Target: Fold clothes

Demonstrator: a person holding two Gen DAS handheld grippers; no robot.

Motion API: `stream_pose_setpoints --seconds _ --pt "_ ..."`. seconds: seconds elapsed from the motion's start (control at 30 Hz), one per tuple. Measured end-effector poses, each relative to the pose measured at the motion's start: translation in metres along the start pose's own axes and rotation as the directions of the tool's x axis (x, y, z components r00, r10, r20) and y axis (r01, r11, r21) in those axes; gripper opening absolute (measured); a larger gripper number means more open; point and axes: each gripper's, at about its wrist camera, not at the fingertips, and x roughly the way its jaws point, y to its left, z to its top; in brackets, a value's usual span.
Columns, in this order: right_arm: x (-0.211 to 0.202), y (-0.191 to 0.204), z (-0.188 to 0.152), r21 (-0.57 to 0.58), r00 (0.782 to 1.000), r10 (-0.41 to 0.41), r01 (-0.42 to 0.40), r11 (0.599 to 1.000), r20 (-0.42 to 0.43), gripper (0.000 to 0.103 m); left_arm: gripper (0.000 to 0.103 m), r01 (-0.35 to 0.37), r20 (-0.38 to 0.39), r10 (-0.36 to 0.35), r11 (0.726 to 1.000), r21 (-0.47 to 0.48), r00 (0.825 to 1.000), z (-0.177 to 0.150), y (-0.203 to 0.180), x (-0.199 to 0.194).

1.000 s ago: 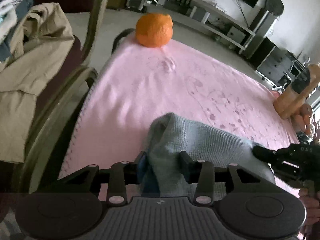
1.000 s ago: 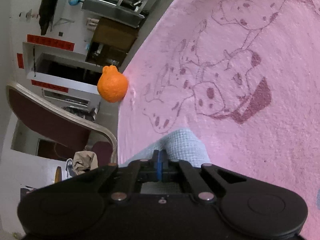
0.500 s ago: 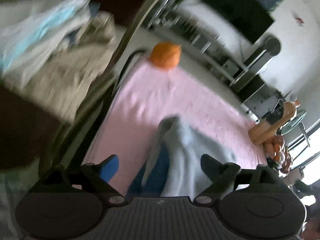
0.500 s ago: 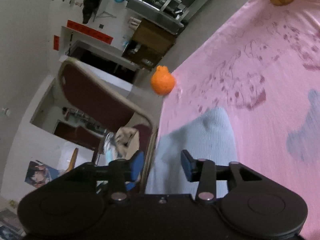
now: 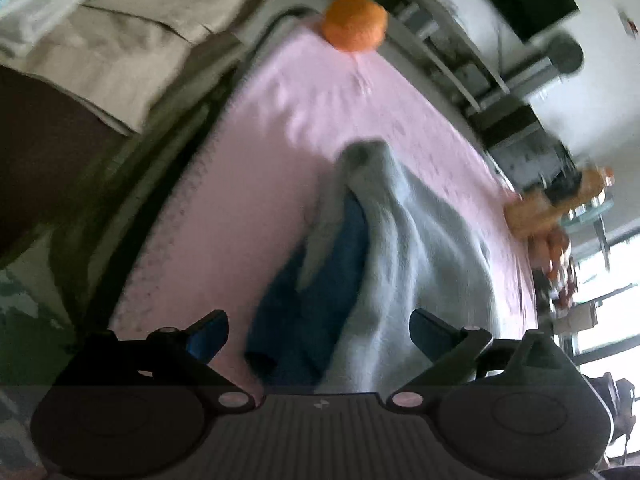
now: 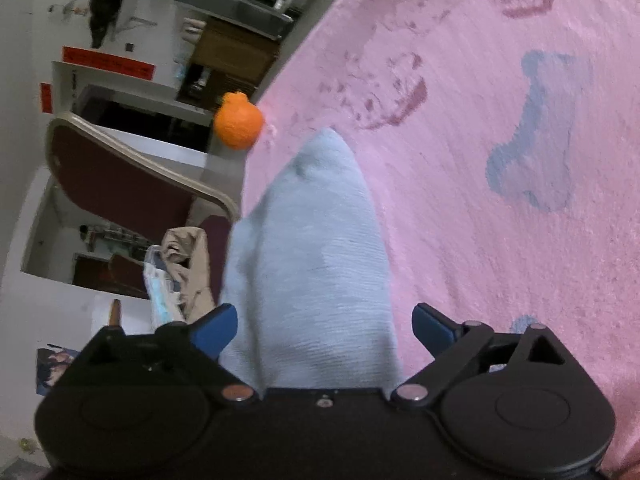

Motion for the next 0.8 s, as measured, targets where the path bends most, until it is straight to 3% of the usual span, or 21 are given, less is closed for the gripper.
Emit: stream_pose_setpoints --seconds 0.17,0.4,0.53,0.57,0.6,0.67,0.7,0.73,0.77,0.8 --pt "0.015 -0.004 -0.001 0.030 1.000 0.001 0.000 1.000 -0.029 0.097 0.099 0.001 -0.071 -0.002 1.000 -0.007 0.997 0.005 -0.001 0.025" --pt "0.043 -0.008 0.006 0.066 0.997 0.038 -0.034 0.997 -0.071 0.096 0.093 0.132 -0.050 -0.140 0.982 -0.134 0.989 0.011 0.010 0.030" --pt "0.055 -0.010 0.003 0.083 0.995 0.072 -0.067 0.994 -0.062 0.096 0.088 0.120 -0.047 -0.126 0.986 -0.114 0.991 0.007 0.004 0.030" --pt "0.057 -0.011 0.003 0.093 0.995 0.086 -0.081 0.992 -0.054 0.098 0.082 0.109 -0.039 -0.114 0.989 -0.104 0.993 0.005 0.002 0.029" --pt "0.058 -0.012 0.002 0.099 0.995 0.092 -0.087 0.991 -0.045 0.099 0.067 0.089 -0.031 -0.092 0.991 -0.098 0.995 0.005 0.001 0.028" --pt "0.058 -0.010 0.001 0.091 0.997 0.072 -0.068 0.993 -0.038 0.099 0.052 0.061 -0.023 -0.064 0.993 -0.097 0.998 0.003 -0.001 0.026" --pt "0.057 -0.010 0.000 0.088 0.997 0.062 -0.059 0.994 -0.035 0.093 0.046 0.052 -0.018 -0.054 0.994 -0.092 0.998 0.002 -0.003 0.025" --pt "0.057 -0.009 -0.001 0.084 0.998 0.052 -0.049 0.995 -0.031 0.077 0.044 0.045 -0.011 -0.046 0.996 -0.077 0.999 0.001 -0.006 0.024" --pt "0.057 -0.007 -0.001 0.080 0.999 0.046 -0.044 0.996 -0.028 0.075 0.041 0.036 -0.002 -0.036 0.998 -0.059 0.999 0.000 -0.008 0.022" --pt "0.055 -0.005 -0.002 0.074 0.999 0.047 -0.045 0.996 -0.023 0.066 0.039 0.025 0.011 -0.025 0.999 -0.036 1.000 -0.001 -0.011 0.019"
